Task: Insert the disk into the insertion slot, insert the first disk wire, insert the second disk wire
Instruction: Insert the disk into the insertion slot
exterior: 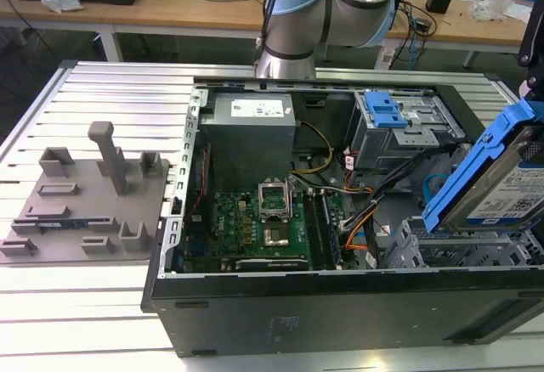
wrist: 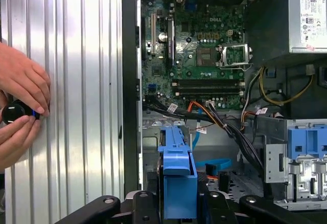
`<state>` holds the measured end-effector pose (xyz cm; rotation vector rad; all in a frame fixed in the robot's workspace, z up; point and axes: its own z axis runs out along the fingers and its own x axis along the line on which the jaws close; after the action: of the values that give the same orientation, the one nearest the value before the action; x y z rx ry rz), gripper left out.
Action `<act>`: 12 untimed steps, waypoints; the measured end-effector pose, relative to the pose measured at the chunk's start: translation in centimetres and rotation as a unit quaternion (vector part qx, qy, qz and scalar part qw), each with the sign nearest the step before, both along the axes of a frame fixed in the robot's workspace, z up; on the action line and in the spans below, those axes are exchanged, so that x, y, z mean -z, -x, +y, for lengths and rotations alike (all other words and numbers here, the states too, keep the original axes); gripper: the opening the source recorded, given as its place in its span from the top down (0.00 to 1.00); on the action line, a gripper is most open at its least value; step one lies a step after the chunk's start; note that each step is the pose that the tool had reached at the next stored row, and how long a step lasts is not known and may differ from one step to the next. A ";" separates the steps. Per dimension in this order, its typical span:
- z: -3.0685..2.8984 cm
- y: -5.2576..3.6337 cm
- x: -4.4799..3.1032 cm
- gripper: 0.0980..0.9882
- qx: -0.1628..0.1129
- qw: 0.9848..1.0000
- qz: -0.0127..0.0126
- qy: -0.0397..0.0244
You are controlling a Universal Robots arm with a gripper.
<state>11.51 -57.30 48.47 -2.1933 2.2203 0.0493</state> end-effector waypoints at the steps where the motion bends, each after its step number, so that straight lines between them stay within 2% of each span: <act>1: 0.00 0.00 0.04 0.70 0.000 1.000 -0.001 0.000; 2: 0.00 0.00 0.10 0.70 0.000 1.000 -0.003 0.000; 4: 0.01 -0.01 0.16 0.70 -0.001 1.000 -0.005 0.000; 12: 0.02 0.00 0.16 0.70 -0.001 1.000 -0.005 0.000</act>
<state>11.51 -57.28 48.31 -2.1919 2.2119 0.0382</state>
